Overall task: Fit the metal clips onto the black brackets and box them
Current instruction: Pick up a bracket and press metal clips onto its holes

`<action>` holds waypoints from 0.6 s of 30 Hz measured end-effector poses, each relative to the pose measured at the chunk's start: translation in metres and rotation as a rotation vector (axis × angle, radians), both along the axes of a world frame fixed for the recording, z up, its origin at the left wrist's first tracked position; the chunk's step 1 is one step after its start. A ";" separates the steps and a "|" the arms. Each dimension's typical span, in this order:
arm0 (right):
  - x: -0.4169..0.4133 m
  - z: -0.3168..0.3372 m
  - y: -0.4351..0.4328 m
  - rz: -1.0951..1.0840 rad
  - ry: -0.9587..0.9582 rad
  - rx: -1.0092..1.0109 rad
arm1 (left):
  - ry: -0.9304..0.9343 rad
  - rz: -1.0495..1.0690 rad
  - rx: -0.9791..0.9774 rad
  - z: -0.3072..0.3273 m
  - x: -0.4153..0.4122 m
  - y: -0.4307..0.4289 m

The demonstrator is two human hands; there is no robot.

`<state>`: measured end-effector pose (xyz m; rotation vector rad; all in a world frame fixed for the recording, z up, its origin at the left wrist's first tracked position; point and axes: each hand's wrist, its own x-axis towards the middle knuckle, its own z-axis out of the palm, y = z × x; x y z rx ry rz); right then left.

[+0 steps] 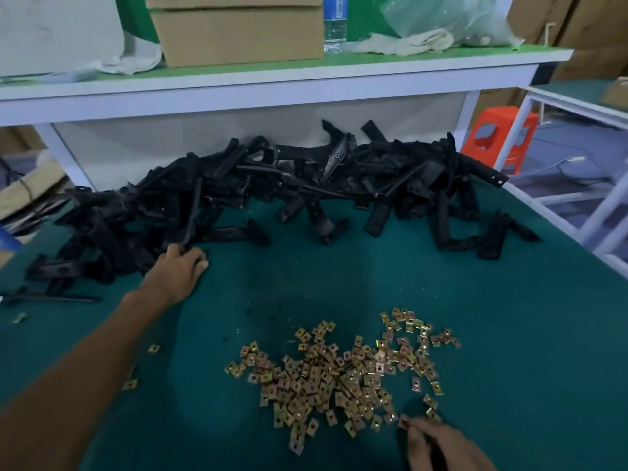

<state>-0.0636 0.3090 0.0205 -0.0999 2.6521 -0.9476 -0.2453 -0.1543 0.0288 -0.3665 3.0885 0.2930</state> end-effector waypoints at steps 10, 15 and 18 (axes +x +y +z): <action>0.039 -0.004 -0.011 -0.138 0.606 -0.107 | 0.195 0.445 0.839 0.017 0.057 0.049; 0.042 -0.003 -0.015 -0.250 0.640 -0.060 | 0.165 0.572 1.629 0.036 0.132 0.091; 0.044 -0.001 -0.019 -0.316 0.692 -0.061 | 0.200 0.493 1.524 0.038 0.180 0.131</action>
